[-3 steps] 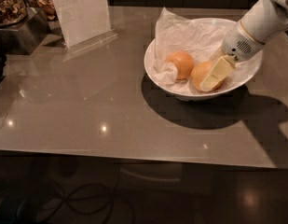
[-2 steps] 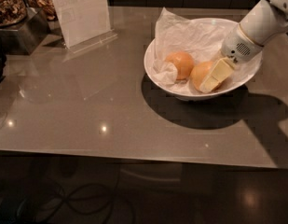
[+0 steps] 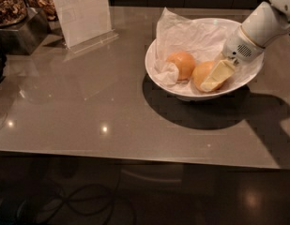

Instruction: Pick orange from white bowl

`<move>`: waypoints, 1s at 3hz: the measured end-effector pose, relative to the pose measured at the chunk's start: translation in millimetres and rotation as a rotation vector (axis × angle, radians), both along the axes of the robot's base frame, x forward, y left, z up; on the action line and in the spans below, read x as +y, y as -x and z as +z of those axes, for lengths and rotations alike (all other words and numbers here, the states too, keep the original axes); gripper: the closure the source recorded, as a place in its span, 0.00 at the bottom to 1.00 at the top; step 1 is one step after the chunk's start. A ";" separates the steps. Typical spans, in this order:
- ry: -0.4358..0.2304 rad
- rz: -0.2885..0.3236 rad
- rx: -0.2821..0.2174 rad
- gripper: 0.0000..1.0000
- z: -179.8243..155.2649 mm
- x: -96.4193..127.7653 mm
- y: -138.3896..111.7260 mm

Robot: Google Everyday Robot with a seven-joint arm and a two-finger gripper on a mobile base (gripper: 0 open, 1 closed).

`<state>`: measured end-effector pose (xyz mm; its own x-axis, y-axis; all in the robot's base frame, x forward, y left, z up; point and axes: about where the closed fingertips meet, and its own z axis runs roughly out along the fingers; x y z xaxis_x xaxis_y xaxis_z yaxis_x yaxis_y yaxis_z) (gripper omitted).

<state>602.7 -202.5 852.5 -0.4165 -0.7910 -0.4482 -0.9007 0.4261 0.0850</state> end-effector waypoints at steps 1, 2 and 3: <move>0.000 -0.003 0.006 0.71 -2.0 -0.6 -0.3; -0.001 -0.008 0.015 0.72 -5.0 -0.6 -1.4; -0.004 -0.008 0.019 0.91 -6.3 -0.7 -1.8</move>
Offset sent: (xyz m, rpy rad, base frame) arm -0.0007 -0.0048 -0.0057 0.0004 0.0375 -0.0177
